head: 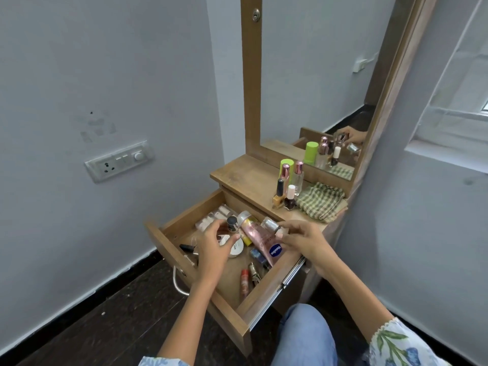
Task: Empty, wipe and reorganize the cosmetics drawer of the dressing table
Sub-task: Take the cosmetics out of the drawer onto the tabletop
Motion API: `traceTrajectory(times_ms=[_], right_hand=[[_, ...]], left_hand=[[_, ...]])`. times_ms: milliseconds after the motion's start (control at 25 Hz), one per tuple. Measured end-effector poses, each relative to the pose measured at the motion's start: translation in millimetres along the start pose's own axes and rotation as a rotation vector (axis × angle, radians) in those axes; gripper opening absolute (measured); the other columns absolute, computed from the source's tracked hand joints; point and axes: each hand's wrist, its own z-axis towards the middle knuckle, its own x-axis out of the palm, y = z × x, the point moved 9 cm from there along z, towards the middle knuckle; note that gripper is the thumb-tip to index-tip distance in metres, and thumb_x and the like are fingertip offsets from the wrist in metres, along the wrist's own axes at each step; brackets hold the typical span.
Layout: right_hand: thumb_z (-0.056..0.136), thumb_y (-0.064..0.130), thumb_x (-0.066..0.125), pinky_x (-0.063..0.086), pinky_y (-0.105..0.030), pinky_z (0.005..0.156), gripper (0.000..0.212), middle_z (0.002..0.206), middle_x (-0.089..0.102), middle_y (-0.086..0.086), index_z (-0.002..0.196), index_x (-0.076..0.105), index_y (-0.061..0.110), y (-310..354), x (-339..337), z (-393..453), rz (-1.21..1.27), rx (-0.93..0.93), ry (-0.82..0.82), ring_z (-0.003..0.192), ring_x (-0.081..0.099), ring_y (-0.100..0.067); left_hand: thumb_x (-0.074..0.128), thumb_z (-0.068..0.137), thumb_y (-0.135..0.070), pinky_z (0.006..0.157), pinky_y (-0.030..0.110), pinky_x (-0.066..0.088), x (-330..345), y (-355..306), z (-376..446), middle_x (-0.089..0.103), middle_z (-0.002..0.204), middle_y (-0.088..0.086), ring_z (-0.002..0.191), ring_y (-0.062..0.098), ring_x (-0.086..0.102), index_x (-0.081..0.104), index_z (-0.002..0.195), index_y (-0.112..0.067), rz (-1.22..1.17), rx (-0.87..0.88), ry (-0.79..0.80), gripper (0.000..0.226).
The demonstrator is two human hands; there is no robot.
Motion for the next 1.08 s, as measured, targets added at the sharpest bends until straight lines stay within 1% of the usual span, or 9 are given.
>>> traceTrajectory(times_ms=[80,160,200,280,360,440,600,800,1080], right_hand=[[0.078,0.015,0.077,0.056,-0.026,0.075,0.023,0.097,0.070,0.004,0.097,0.070,0.027,24,-31,-1,-0.187,-0.157,-0.213,0.088,0.067,-0.011],[0.075,0.016,0.079,0.048,-0.017,0.070,0.023,0.089,0.068,0.008,0.094,0.069,0.026,43,-50,-2,-0.262,-0.252,-0.363,0.081,0.063,-0.006],[0.075,0.014,0.079,0.047,-0.017,0.070,0.025,0.089,0.067,0.008,0.094,0.066,0.024,47,-57,1,-0.275,-0.269,-0.412,0.081,0.062,-0.007],[0.077,0.011,0.077,0.051,-0.025,0.075,0.031,0.094,0.067,0.004,0.104,0.063,0.018,52,-64,7,-0.350,-0.286,-0.489,0.086,0.062,-0.011],[0.078,0.009,0.075,0.053,-0.034,0.082,0.035,0.099,0.068,-0.001,0.110,0.062,0.011,52,-61,14,-0.426,-0.315,-0.509,0.091,0.062,-0.016],[0.080,0.011,0.074,0.053,-0.038,0.084,0.033,0.102,0.069,-0.004,0.112,0.063,0.010,51,-59,20,-0.488,-0.332,-0.525,0.091,0.063,-0.017],[0.081,0.019,0.074,0.051,-0.034,0.079,0.034,0.100,0.071,0.001,0.114,0.064,0.015,47,-62,23,-0.565,-0.311,-0.569,0.085,0.066,-0.015],[0.078,0.013,0.077,0.055,-0.037,0.081,0.037,0.096,0.073,0.000,0.113,0.067,0.017,38,-63,23,-0.537,-0.294,-0.547,0.088,0.068,-0.016],[0.076,0.011,0.078,0.055,-0.033,0.079,0.031,0.090,0.073,-0.002,0.105,0.068,0.014,31,-60,18,-0.489,-0.336,-0.571,0.085,0.069,-0.015]], left_hand=[[0.078,0.074,-0.020,0.086,0.010,0.040,16,-17,0,0.061,0.100,-0.017,0.097,-0.002,0.056,0.062,0.110,-0.021,-0.039,0.015,0.019,0.040],[0.079,0.072,-0.021,0.081,0.004,0.039,32,-38,5,0.059,0.095,-0.021,0.090,-0.014,0.054,0.062,0.107,-0.025,-0.057,0.048,0.013,0.039],[0.079,0.071,-0.022,0.078,0.000,0.038,39,-49,8,0.057,0.092,-0.024,0.087,-0.018,0.053,0.061,0.104,-0.028,-0.069,0.066,0.013,0.038],[0.081,0.070,-0.023,0.073,-0.002,0.038,56,-62,15,0.057,0.087,-0.026,0.084,-0.022,0.052,0.061,0.099,-0.030,-0.091,0.079,0.015,0.036],[0.082,0.069,-0.023,0.071,0.003,0.042,69,-66,21,0.062,0.084,-0.021,0.078,-0.015,0.056,0.068,0.098,-0.025,-0.088,0.066,0.000,0.033],[0.083,0.068,-0.021,0.072,0.014,0.048,81,-66,25,0.065,0.082,-0.018,0.077,-0.007,0.059,0.071,0.097,-0.020,-0.096,0.050,-0.004,0.031],[0.080,0.072,-0.015,0.072,0.018,0.049,97,-65,31,0.067,0.082,-0.016,0.079,-0.002,0.062,0.072,0.098,-0.019,-0.113,0.037,0.016,0.027],[0.076,0.075,-0.013,0.074,0.029,0.056,110,-67,30,0.074,0.087,-0.007,0.082,0.003,0.066,0.074,0.101,-0.016,-0.122,0.051,-0.024,0.026],[0.075,0.078,-0.010,0.083,0.025,0.055,107,-66,22,0.072,0.104,0.003,0.093,0.008,0.067,0.067,0.115,-0.008,-0.018,0.062,-0.082,0.037]])
